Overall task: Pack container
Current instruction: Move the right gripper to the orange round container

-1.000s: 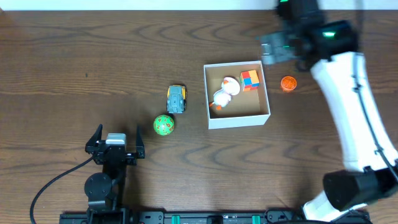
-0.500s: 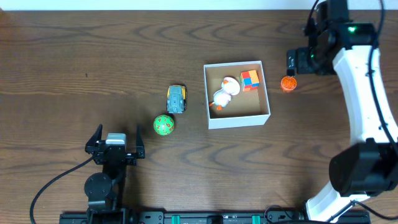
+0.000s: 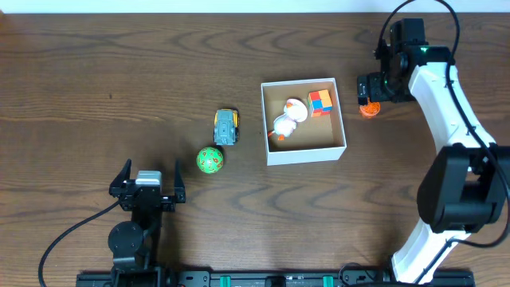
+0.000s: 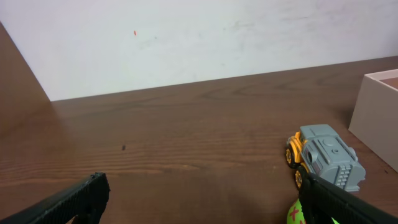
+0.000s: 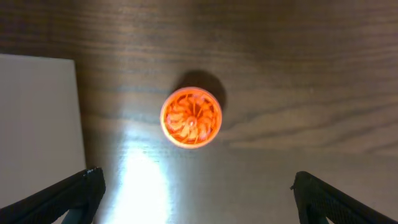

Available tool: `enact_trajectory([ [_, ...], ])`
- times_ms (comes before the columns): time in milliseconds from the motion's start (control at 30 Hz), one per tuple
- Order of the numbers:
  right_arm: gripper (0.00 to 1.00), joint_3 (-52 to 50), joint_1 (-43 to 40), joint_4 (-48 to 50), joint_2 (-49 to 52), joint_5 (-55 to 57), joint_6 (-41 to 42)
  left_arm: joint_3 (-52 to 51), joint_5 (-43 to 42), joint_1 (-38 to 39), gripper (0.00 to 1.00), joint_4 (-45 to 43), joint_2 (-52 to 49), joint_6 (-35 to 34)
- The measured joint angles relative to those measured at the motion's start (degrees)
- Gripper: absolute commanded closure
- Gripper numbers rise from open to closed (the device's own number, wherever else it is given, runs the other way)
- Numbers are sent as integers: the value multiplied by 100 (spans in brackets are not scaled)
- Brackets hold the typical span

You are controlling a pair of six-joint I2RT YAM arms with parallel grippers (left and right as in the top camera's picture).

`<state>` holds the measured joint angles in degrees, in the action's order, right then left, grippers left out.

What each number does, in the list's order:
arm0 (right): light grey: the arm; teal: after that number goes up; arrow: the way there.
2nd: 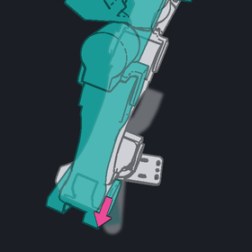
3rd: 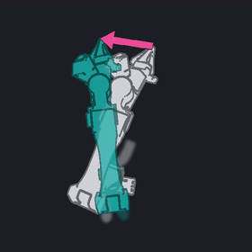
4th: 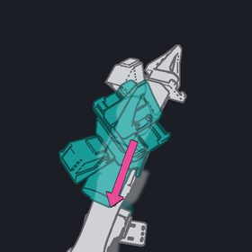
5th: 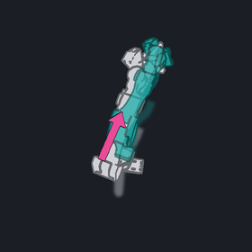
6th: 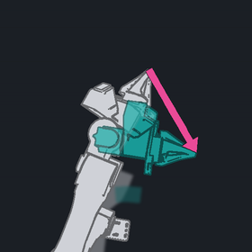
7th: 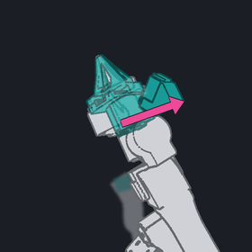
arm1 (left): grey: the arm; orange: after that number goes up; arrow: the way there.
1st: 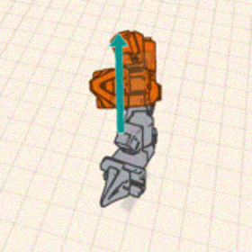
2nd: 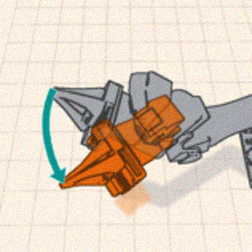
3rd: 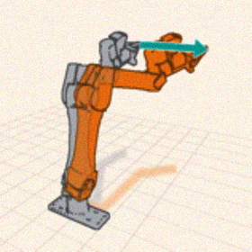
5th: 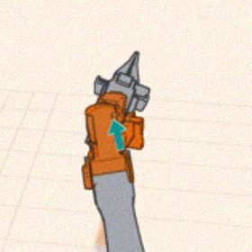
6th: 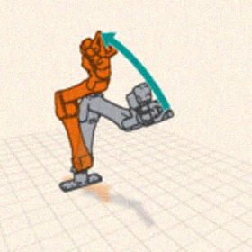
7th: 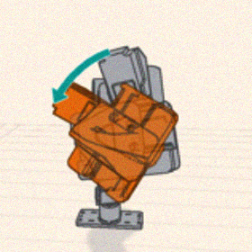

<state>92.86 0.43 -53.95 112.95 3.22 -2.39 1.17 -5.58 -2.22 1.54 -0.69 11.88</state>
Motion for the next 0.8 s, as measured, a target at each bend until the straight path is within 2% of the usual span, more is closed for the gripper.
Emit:
enact_trajectory([
  [400,1,-2,0,330,857,-28,-83,0,0,0,2,0,0,0],
  [800,1,-4,0,577,962,-28,-162,0,0,0,2,0,0,0],
])
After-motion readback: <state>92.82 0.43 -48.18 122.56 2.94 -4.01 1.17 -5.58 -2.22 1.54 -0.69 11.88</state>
